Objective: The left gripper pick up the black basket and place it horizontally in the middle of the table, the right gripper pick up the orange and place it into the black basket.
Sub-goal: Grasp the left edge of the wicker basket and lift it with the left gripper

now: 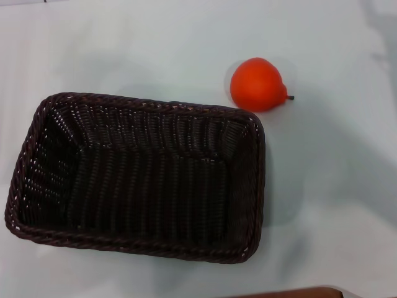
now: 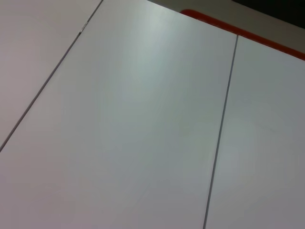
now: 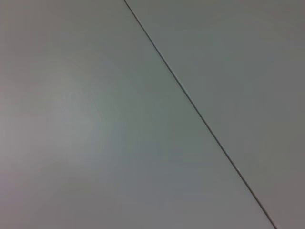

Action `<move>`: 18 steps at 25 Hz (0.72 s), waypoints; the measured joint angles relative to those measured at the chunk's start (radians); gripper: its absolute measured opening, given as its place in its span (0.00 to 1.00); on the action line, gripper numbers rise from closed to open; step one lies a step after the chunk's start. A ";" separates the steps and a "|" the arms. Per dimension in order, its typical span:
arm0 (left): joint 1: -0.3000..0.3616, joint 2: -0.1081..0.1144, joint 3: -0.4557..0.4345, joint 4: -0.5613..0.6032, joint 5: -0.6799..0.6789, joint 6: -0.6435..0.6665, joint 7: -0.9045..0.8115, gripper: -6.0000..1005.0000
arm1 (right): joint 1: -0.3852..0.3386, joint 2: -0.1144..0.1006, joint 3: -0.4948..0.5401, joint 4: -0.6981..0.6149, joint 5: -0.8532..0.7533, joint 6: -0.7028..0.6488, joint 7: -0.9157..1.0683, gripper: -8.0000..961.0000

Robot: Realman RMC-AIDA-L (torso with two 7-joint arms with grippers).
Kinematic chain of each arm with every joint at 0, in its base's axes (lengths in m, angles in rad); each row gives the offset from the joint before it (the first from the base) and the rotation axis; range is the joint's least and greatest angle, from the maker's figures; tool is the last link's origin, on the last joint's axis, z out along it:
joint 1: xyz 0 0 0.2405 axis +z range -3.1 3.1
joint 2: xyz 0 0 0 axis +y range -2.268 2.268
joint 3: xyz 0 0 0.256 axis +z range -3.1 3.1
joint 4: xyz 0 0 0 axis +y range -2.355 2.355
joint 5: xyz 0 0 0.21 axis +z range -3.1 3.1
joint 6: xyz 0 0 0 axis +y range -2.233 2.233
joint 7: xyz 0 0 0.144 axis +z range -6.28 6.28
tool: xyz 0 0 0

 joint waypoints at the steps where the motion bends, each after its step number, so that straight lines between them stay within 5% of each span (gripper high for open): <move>1: 0.000 0.000 0.001 0.001 0.000 0.000 0.000 0.59 | 0.000 0.000 0.000 0.000 0.000 0.000 0.000 0.97; 13: 0.004 0.006 0.007 0.043 0.033 -0.006 -0.091 0.59 | 0.001 0.000 -0.002 0.000 0.000 0.002 0.000 0.97; 18: 0.011 0.042 0.052 0.168 0.143 0.003 -0.304 0.60 | 0.002 0.000 -0.003 0.001 0.000 0.002 0.003 0.97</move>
